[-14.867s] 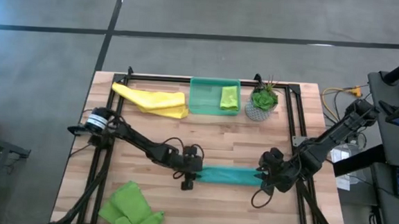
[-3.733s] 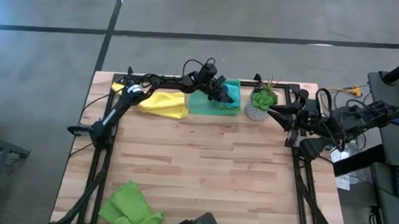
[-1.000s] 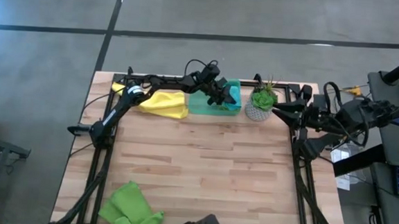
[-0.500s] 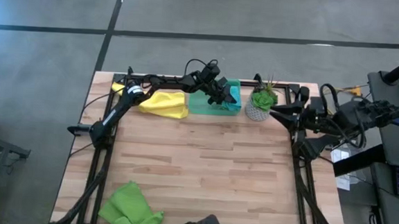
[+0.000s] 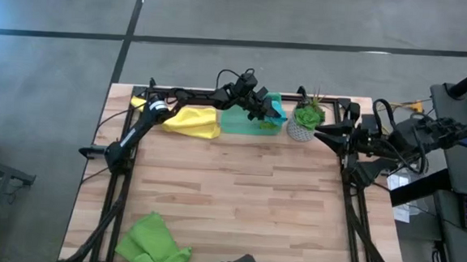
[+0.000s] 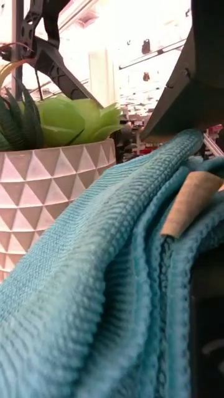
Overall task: Fold microfiber towels
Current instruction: Put the blue microfiber cloth into the blue bin
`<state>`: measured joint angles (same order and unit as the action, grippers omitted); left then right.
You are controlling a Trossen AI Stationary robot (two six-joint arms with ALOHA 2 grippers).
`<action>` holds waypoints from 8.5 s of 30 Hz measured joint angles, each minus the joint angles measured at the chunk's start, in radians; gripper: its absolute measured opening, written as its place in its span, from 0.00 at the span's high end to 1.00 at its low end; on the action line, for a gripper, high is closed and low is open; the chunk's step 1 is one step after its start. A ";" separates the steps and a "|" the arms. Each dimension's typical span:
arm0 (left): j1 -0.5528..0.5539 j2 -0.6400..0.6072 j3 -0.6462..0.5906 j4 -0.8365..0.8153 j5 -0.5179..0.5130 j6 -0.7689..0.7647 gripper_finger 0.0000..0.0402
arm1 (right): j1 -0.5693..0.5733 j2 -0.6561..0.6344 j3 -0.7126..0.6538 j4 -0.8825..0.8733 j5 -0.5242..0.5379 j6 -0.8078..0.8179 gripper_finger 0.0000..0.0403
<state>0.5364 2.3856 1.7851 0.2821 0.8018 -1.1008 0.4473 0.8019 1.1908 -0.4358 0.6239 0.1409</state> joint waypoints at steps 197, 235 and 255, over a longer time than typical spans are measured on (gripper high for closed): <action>0.100 -0.617 -0.778 -0.189 -0.264 0.568 0.54 | -0.492 0.332 -0.070 0.151 -0.291 0.494 0.80; 0.241 -0.789 -0.628 -0.413 -0.159 0.800 0.54 | -0.797 0.906 0.265 -0.323 -0.611 0.315 0.80; 0.241 -1.089 -0.976 -0.454 -0.153 0.818 0.54 | -1.055 1.238 0.518 -0.574 -0.942 -0.715 0.80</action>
<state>0.7773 1.2969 0.8087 -0.1718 0.6487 -0.2826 -0.6078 2.0395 1.7088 -1.0097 -0.3177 -0.5743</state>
